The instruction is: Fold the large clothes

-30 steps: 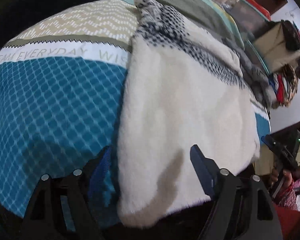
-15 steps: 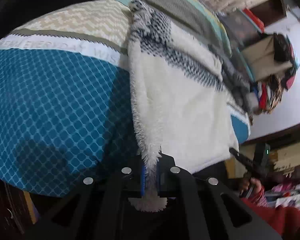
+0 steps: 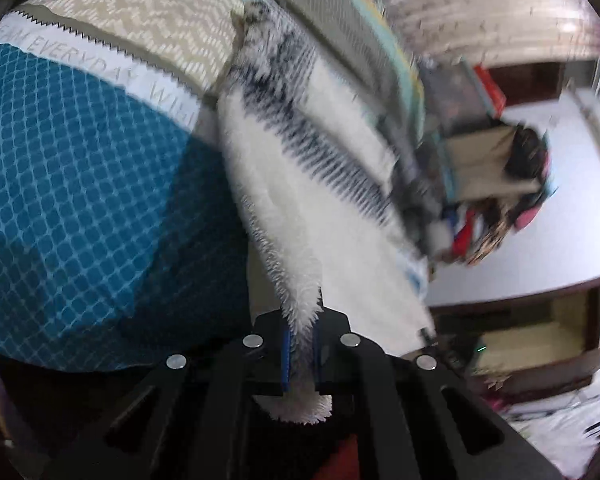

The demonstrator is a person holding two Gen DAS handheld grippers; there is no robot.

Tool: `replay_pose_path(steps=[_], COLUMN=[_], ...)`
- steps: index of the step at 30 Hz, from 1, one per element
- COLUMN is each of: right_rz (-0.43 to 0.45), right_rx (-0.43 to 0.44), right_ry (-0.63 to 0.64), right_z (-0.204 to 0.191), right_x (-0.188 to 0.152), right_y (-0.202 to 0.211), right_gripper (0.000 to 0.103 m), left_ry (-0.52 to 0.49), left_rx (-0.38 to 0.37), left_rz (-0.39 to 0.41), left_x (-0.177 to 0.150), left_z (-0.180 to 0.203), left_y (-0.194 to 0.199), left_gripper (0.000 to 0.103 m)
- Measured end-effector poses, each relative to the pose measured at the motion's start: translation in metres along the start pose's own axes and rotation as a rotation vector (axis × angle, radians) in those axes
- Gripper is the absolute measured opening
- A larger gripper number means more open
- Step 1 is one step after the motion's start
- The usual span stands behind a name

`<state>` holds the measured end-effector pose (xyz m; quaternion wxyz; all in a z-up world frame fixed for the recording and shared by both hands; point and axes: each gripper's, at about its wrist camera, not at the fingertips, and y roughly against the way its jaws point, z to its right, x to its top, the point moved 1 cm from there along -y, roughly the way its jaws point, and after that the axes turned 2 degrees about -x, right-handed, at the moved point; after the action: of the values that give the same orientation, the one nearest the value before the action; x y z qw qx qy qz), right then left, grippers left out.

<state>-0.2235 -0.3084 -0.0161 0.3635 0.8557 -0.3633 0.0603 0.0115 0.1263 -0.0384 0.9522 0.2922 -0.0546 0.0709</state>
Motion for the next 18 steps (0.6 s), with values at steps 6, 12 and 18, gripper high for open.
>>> replay_pose_path(steps=[6,12,18], right_rz=[0.075,0.118,0.119], right_rx=[0.054,0.082,0.076], right_ry=[-0.013,-0.003,-0.004], right_z=[-0.009,-0.02,-0.026], right_x=[0.056,0.126,0.209], right_y=[-0.005,-0.023,-0.068], right_gripper=[0.009,0.009,0.009], left_ry=[0.083,0.134,0.184], left_rx=[-0.065,-0.101,-0.106], left_rz=[0.057,0.075,0.089], left_x=[0.042,0.098,0.167], left_z=[0.007,0.021,0.032], left_y=[0.002,-0.012,-0.034], left_gripper=[0.01,0.01,0.01])
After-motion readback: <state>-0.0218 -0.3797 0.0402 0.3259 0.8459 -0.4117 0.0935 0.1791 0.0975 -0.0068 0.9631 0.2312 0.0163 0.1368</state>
